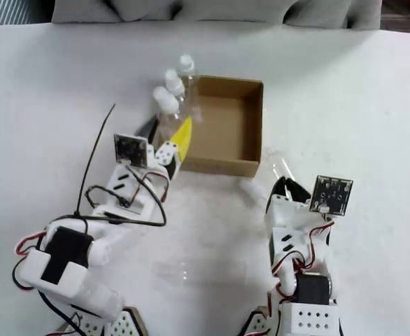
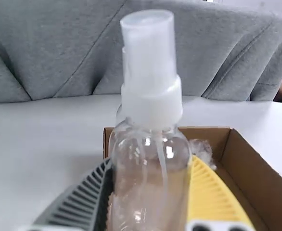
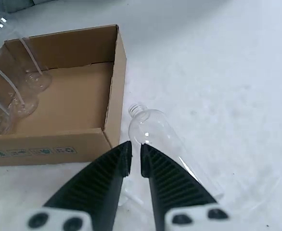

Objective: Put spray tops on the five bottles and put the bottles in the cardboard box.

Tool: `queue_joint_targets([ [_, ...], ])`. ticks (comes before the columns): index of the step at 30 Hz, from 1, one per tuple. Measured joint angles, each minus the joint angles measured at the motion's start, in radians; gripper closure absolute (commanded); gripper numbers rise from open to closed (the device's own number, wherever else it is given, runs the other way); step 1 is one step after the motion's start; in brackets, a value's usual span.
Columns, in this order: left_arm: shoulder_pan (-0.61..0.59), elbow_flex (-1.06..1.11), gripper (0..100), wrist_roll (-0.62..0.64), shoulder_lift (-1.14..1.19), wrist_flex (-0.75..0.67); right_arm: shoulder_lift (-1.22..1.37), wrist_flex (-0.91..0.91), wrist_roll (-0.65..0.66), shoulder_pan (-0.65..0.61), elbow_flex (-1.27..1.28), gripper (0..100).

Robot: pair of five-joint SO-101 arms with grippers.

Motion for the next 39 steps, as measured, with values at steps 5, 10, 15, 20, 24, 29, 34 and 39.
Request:
queue_joint_targets([
  [5,0.000,0.000,98,0.000,0.000,0.020,0.000,0.000,0.000,0.000,0.000,98.2],
  [10,0.000,0.000,98,0.000,0.000,0.020,0.000,0.000,0.000,0.000,0.000,98.2],
  [15,0.000,0.000,98,0.000,0.049,0.043,0.000,0.000,0.000,0.000,0.000,98.2],
  [20,0.000,-0.005,98,0.003,0.086,0.031,0.000,0.000,0.000,0.000,0.000,98.2],
  [24,0.000,-0.006,98,0.003,0.087,0.028,0.000,0.000,0.000,0.000,0.000,98.2],
  [29,0.000,-0.008,90,0.003,0.087,0.028,0.000,0.000,0.000,0.000,0.000,98.2],
  [34,0.000,-0.008,82,0.003,0.087,0.028,0.000,0.000,0.000,0.000,0.000,98.2],
  [39,-0.005,-0.008,82,0.002,0.087,0.028,0.000,0.000,0.000,0.000,0.000,98.2],
])
